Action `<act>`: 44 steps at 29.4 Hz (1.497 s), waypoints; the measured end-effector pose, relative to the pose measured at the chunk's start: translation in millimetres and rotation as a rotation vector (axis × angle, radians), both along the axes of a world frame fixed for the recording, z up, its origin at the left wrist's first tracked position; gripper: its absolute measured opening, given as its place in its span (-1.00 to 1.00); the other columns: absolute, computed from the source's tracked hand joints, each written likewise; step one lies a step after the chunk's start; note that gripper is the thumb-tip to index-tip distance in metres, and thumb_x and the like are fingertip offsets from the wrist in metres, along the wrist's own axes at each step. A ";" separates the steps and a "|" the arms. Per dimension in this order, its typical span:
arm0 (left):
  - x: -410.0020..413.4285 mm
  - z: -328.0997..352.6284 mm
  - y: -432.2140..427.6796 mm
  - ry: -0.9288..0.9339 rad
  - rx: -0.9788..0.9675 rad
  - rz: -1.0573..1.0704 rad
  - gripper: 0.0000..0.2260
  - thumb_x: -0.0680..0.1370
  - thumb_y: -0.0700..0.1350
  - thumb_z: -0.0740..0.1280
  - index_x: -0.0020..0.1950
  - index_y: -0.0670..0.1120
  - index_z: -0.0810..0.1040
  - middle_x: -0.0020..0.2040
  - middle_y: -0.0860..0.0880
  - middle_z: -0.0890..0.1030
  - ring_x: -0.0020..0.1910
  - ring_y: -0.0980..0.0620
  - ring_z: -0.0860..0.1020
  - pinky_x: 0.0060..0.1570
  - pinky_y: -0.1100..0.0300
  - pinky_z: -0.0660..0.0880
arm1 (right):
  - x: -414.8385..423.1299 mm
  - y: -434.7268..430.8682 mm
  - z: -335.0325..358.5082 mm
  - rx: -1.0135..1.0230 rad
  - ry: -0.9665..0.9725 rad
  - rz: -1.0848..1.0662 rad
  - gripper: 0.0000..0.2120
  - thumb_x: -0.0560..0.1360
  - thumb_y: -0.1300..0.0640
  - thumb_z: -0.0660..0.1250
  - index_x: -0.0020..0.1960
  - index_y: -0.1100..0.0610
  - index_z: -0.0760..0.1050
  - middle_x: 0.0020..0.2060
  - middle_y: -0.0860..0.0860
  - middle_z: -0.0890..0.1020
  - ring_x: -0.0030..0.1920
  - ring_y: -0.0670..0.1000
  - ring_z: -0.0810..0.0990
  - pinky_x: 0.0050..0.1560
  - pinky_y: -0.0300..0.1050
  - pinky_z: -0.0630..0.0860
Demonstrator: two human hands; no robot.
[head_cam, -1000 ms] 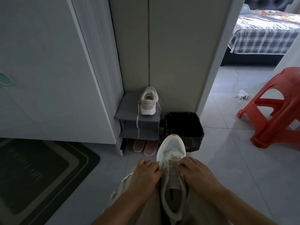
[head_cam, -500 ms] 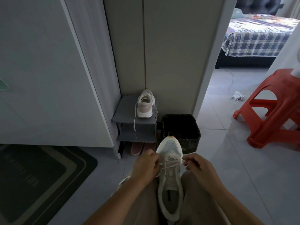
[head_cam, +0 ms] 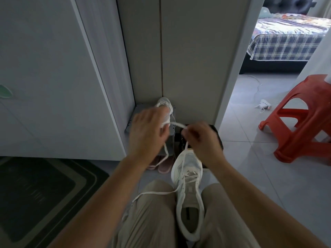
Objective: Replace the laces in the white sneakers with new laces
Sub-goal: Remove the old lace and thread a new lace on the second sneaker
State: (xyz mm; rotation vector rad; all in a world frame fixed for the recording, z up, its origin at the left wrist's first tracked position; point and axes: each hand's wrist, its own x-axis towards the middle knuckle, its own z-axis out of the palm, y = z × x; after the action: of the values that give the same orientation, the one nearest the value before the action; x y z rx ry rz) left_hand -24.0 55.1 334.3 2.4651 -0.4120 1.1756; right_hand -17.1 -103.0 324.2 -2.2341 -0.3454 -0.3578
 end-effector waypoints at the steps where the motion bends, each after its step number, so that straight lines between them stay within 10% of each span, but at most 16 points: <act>1: 1.0 0.7 9.6 0.073 -0.124 0.070 -0.60 0.37 -0.24 0.45 0.14 -0.15 0.40 -0.01 -0.14 0.54 -0.10 -0.07 0.51 -0.04 0.08 0.48 | 3.8 -6.5 11.6 0.015 -0.021 -0.031 -0.85 0.53 0.12 0.26 -0.16 0.16 0.48 -0.24 -0.04 0.42 -0.29 -0.21 0.35 -0.30 -0.44 0.26; 5: -8.8 -12.7 11.4 0.429 -0.542 0.056 -0.77 0.46 -0.17 0.40 0.06 -0.09 0.44 -0.05 -0.01 0.50 -0.16 0.09 0.47 -0.11 0.15 0.44 | 15.3 -25.0 50.3 0.107 -0.122 -0.128 -0.86 0.52 0.16 0.26 -0.21 0.15 0.45 -0.29 -0.05 0.43 -0.29 -0.18 0.37 -0.29 -0.45 0.28; 9: -25.5 -27.9 -49.2 0.875 -0.423 -0.418 -0.82 0.52 -0.12 0.34 0.11 -0.07 0.55 -0.13 0.06 0.57 -0.29 0.24 0.47 -0.19 0.36 0.39 | 23.3 -22.1 70.4 0.250 -0.116 -0.122 -0.86 0.52 0.19 0.22 -0.20 0.12 0.48 -0.31 -0.03 0.47 -0.31 -0.13 0.39 -0.33 -0.40 0.26; 15: -8.6 -56.1 -36.0 0.717 -0.757 -0.061 -0.80 0.56 -0.17 0.27 -0.25 0.04 0.48 -0.38 0.08 0.54 -0.46 0.23 0.47 -0.35 0.33 0.39 | 29.6 -53.5 75.9 0.483 -0.084 -0.224 -0.73 0.53 0.19 0.17 -0.30 0.06 0.54 -0.46 -0.08 0.46 -0.48 -0.14 0.32 -0.40 -0.19 0.24; 28: -31.6 -115.0 42.8 0.912 -1.335 0.201 -0.91 0.54 -0.33 0.22 -0.03 -0.24 0.50 -0.26 -0.15 0.55 -0.45 0.06 0.37 -0.50 0.28 0.27 | -4.3 -99.2 -32.3 0.796 0.355 -0.280 -0.77 0.57 0.20 0.20 -0.20 0.19 0.57 -0.41 0.05 0.42 -0.47 -0.10 0.33 -0.53 -0.33 0.31; 35: -37.3 -109.0 48.5 1.204 -0.853 0.158 -0.65 0.44 -0.30 0.40 0.20 -0.22 0.43 0.01 -0.09 0.53 -0.12 0.02 0.48 -0.18 0.27 0.40 | -33.8 -79.5 -34.0 0.499 0.234 -0.189 -0.92 0.44 0.30 0.36 -0.15 0.18 0.46 -0.42 0.07 0.61 -0.47 -0.05 0.56 -0.49 -0.27 0.48; 39: -42.6 -47.4 -1.3 0.954 -0.565 -0.285 -0.56 0.46 -0.16 0.40 0.31 0.01 0.38 0.13 0.13 0.50 0.13 0.22 0.47 0.01 0.54 0.36 | -44.1 -33.2 -26.2 0.454 0.319 0.034 -0.90 0.43 0.31 0.37 -0.18 0.28 0.44 -0.41 0.09 0.60 -0.48 -0.08 0.56 -0.49 -0.29 0.47; 44: -37.8 -28.9 -27.1 0.997 -0.734 -0.524 -0.88 0.49 -0.24 0.37 -0.02 -0.07 0.54 -0.23 0.05 0.60 -0.30 0.18 0.55 -0.22 0.31 0.50 | -37.9 -15.1 -13.5 0.404 0.288 0.085 -0.86 0.38 0.25 0.42 -0.28 0.12 0.48 -0.48 -0.10 0.53 -0.49 -0.20 0.48 -0.46 -0.42 0.37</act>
State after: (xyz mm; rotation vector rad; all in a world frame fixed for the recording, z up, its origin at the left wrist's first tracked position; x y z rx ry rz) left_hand -61.8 28.0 305.4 1.7954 -0.2262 -0.1695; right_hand -55.0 -118.2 310.6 -1.8341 -0.1923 -0.0499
